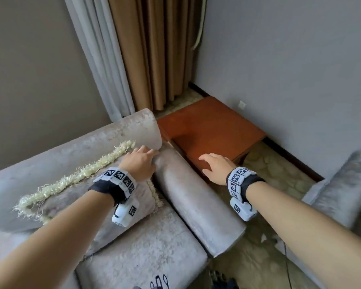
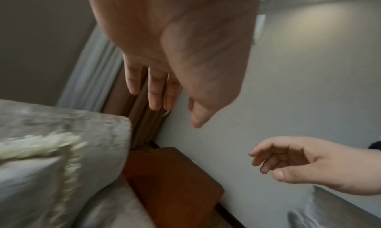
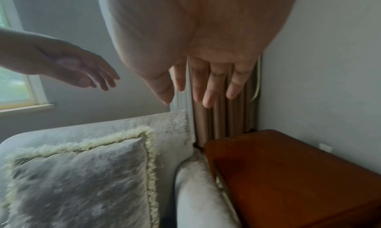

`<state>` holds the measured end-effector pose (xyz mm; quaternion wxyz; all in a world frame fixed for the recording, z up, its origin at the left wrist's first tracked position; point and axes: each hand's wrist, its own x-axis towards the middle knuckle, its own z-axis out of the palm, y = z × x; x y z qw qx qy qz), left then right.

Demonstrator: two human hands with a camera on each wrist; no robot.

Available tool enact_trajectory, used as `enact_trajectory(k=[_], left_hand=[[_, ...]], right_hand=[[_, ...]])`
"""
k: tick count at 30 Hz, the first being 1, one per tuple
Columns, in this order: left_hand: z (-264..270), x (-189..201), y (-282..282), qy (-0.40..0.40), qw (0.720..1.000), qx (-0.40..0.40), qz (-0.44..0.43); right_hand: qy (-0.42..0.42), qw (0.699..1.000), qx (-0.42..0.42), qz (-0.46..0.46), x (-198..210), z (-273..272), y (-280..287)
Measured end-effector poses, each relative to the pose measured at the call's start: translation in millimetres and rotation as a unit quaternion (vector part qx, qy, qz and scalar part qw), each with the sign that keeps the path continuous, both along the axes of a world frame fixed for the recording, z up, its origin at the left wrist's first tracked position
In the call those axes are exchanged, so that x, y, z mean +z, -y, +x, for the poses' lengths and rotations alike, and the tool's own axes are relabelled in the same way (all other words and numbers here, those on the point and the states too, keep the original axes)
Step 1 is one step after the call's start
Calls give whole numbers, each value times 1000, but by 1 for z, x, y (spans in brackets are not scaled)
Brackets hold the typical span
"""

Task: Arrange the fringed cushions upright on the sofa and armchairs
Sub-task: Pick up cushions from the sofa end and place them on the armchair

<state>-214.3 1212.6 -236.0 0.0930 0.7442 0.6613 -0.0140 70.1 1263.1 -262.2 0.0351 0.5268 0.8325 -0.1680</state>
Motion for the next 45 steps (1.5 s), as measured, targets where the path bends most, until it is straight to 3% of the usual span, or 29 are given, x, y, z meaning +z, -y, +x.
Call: enact_trajectory(k=[6,14,19,24,28,33,40,45], left_hand=[[147,17,-24,45,994,-99,-2],[361,22,-46,32,977,-211,1],[492,21,-70,1,947,-322,-14],[626,9,-105,-26,906,-422,-1],[739,-4,-125,-16,862,-506,-13],[886,-12,-112,-30,787,-616,-11],[1071,-11,0,-54,661,-748,-19],[1186,-20,95,-39,598,-800,-35]], right_hand=[[-20,995,-100,-2,27,155,37],[-34,971,-235,22,41,357,83],[-7,948,-317,25,46,474,112],[-21,903,-430,1,29,571,143],[-21,844,-534,-40,18,643,176],[-42,745,-663,-56,20,716,251],[-45,581,-811,-49,23,776,394],[-57,502,-861,-53,18,841,488]])
